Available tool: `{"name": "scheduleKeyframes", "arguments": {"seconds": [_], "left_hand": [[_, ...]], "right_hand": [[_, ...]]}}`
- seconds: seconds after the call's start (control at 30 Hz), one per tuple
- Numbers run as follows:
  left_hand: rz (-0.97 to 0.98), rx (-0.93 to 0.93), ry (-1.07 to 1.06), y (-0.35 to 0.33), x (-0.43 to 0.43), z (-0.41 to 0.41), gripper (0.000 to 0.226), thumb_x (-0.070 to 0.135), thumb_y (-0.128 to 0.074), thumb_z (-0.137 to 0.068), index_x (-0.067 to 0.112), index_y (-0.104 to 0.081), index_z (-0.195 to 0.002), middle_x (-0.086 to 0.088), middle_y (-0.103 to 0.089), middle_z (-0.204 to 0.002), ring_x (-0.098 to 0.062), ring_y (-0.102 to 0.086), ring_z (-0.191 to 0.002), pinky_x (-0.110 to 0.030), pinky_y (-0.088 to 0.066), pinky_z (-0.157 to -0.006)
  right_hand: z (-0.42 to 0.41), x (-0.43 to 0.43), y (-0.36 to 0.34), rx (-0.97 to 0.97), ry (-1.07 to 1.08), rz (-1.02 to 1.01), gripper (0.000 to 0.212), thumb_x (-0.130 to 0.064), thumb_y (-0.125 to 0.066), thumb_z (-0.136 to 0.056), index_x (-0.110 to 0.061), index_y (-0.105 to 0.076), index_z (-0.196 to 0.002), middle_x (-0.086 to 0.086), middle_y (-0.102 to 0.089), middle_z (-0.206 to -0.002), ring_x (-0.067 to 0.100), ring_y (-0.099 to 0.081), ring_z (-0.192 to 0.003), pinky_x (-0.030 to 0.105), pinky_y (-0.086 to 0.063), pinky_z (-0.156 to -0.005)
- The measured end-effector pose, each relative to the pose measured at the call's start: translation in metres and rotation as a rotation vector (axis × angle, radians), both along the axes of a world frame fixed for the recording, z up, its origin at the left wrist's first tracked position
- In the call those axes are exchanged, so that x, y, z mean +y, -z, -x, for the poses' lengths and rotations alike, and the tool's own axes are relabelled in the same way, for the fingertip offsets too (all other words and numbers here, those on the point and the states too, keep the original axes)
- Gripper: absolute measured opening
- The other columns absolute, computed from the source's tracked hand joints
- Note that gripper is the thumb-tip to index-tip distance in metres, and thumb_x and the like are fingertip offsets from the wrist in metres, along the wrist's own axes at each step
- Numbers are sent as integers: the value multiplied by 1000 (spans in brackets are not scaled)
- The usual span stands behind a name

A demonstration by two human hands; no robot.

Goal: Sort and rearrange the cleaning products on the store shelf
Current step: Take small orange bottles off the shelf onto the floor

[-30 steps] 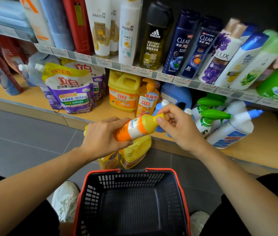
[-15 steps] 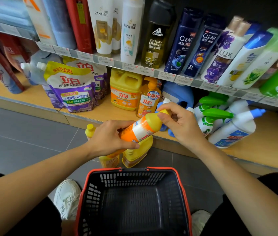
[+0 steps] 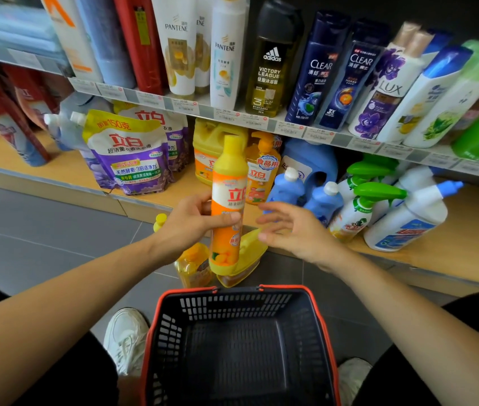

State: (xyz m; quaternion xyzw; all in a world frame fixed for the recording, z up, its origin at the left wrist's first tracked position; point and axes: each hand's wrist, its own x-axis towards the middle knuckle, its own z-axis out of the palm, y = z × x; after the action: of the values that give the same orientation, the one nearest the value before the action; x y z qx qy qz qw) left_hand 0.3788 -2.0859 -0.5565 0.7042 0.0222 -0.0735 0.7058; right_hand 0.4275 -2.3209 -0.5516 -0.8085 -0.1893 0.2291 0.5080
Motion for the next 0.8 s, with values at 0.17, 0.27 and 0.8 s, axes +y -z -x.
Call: {"name": "scheduleKeyframes", "arguments": {"seconds": [0.17, 0.27, 0.8], "left_hand": [[100, 36, -107, -7, 0, -3, 48, 35, -75, -78, 16, -65, -121, -2, -77, -109, -19, -74, -101, -33, -61, -83], [144, 37, -137, -8, 4, -4, 46, 37, -72, -79, 15, -66, -119, -2, -77, -109, -18, -74, -101, -32, -62, -81], [-296, 158, -86, -8, 15, -10, 66, 69, -57, -82, 6, -75, -93, -5, -79, -82, -21, -76, -80, -26, -56, -64]], "right_hand": [[20, 20, 16, 118, -78, 17, 68, -14, -85, -77, -20, -49, -134, 2, -65, -122, 18, -67, -105, 31, -57, -92], [24, 27, 19, 147, -14, -106, 64, -11, -87, -73, -23, -50, -125, 1, -65, -119, 24, -67, -108, 36, -57, -92], [2, 12, -11, -244, 384, -329, 57, -33, -93, -57, -37, -65, -107, -15, -69, -109, 5, -67, -101, 20, -56, -70]]}}
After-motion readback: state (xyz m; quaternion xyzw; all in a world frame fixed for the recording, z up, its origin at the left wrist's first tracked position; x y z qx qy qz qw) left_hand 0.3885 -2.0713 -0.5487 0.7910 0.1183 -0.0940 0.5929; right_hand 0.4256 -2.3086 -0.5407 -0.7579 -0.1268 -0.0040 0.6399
